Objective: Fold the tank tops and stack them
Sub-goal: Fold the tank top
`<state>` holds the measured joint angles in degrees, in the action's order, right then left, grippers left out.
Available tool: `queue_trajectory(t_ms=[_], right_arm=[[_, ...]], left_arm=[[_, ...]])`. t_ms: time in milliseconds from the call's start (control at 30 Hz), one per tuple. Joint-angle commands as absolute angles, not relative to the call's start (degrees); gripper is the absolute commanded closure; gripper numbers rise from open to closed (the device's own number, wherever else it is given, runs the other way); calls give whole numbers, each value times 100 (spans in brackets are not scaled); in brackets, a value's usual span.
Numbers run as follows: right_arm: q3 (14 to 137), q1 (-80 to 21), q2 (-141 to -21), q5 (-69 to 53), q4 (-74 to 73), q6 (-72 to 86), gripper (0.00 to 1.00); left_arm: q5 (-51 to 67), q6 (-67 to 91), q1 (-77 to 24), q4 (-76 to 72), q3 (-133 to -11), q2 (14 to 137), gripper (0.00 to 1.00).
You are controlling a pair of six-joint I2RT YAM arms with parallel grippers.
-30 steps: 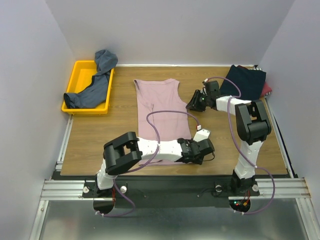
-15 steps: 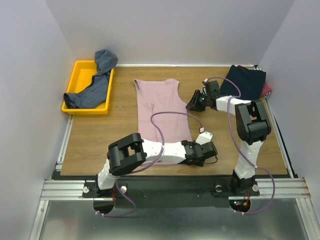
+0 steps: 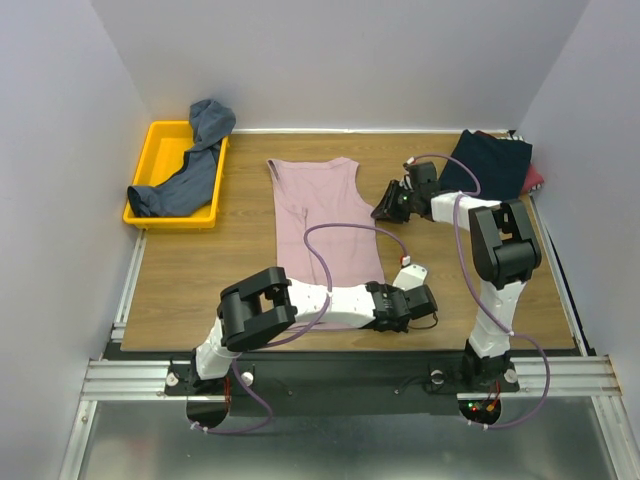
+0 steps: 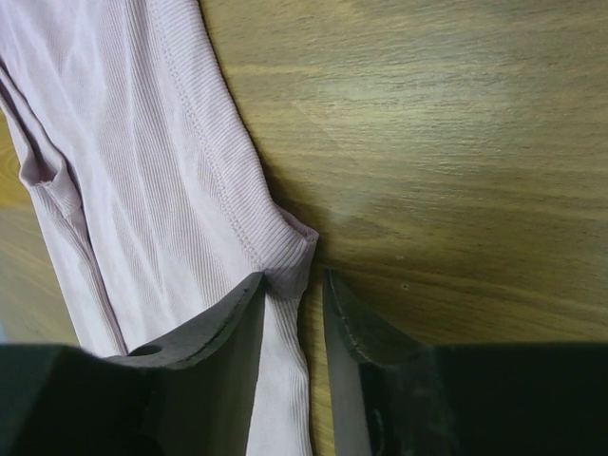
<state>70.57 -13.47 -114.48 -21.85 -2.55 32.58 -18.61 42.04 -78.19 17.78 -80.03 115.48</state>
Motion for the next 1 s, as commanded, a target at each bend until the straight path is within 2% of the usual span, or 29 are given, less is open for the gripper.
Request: queue_trajectory(t_ms=[0, 133, 333, 400, 967], right_arm=[[7260, -1406, -11531, -2127, -167, 3199, 68], [7330, -1406, -11575, -2083, -176, 3208, 76], [7348, -1424, -11523, -1873, -176, 3156, 91], [7330, -1433, -11426, -1653, -176, 3112, 93], [7470, -1801, -11092, -844, -185, 2856, 95]], left_arm=[[-2048, 4219, -7858, 1732, -7990, 11347, 90], [-2039, 4236, -7840, 1609, -7805, 11206, 100], [-1899, 4271, -7752, 1292, -7401, 10881, 100], [-1872, 4289, -7726, 1161, -7243, 10733, 100], [-1064, 4684, -7216, -456, -5600, 9335, 100]])
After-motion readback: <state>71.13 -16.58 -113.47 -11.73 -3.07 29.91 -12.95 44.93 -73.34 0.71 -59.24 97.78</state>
